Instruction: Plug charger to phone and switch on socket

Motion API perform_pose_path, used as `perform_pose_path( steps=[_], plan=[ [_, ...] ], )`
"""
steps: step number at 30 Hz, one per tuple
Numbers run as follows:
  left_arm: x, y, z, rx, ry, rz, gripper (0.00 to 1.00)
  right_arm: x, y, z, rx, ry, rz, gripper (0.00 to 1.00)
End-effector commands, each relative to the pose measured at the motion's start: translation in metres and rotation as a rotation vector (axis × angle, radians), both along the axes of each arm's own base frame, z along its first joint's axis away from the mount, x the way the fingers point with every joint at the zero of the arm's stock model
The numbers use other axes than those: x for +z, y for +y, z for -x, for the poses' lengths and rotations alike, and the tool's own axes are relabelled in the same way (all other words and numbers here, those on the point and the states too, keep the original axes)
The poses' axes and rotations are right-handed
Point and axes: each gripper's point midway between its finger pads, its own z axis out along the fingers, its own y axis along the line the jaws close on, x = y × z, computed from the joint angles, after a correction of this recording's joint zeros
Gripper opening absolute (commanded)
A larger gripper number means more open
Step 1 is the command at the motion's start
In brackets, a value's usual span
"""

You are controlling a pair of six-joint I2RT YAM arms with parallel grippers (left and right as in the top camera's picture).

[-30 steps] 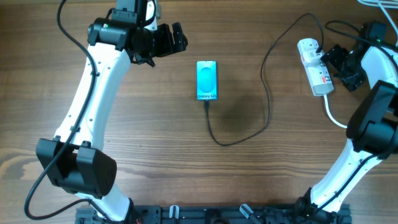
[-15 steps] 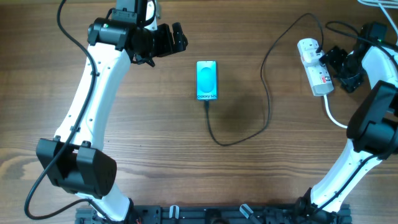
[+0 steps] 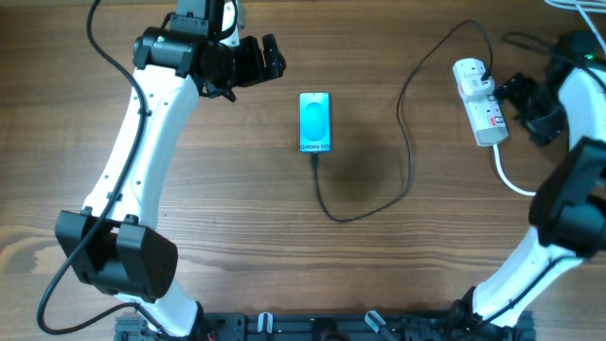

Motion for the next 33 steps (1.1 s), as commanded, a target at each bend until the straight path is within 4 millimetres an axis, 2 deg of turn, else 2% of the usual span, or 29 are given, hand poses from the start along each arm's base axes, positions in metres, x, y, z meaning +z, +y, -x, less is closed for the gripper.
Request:
perform_pose_path(
  steps=[1,2,4,7,11,13,16,20,24,33],
  plan=[
    [-0.006,0.0,0.0,-0.003,0.01,-0.011,1.0,0.085,-0.002,0.012,-0.032,-0.138,0.09,1.0],
    [-0.006,0.0,0.0,-0.003,0.01,-0.01,1.0,0.097,0.002,0.02,-0.034,-0.145,0.09,1.0],
    [-0.006,0.0,0.0,-0.003,0.01,-0.01,1.0,0.125,0.013,0.048,-0.058,-0.142,0.08,1.0],
    [-0.006,0.0,0.0,-0.003,0.01,-0.011,1.0,0.156,0.031,0.086,-0.047,-0.129,0.076,1.0],
    [-0.006,0.0,0.0,-0.003,0.01,-0.01,1.0,0.19,0.062,0.113,0.073,-0.231,0.13,1.0],
    [-0.006,0.0,0.0,-0.003,0.01,-0.011,1.0,0.2,0.083,0.132,0.12,-0.285,0.139,1.0],
    [-0.006,0.0,0.0,-0.003,0.01,-0.01,1.0,0.2,0.111,0.168,0.196,-0.326,0.137,1.0],
    [-0.006,0.0,0.0,-0.003,0.01,-0.011,1.0,0.185,0.129,0.213,0.237,-0.32,0.111,1.0],
    [-0.006,0.0,0.0,-0.003,0.01,-0.01,1.0,0.177,0.146,0.243,0.256,-0.303,0.029,1.0],
    [-0.006,0.0,0.0,-0.003,0.01,-0.011,1.0,0.174,0.145,0.24,0.256,-0.287,0.026,1.0]
  ],
)
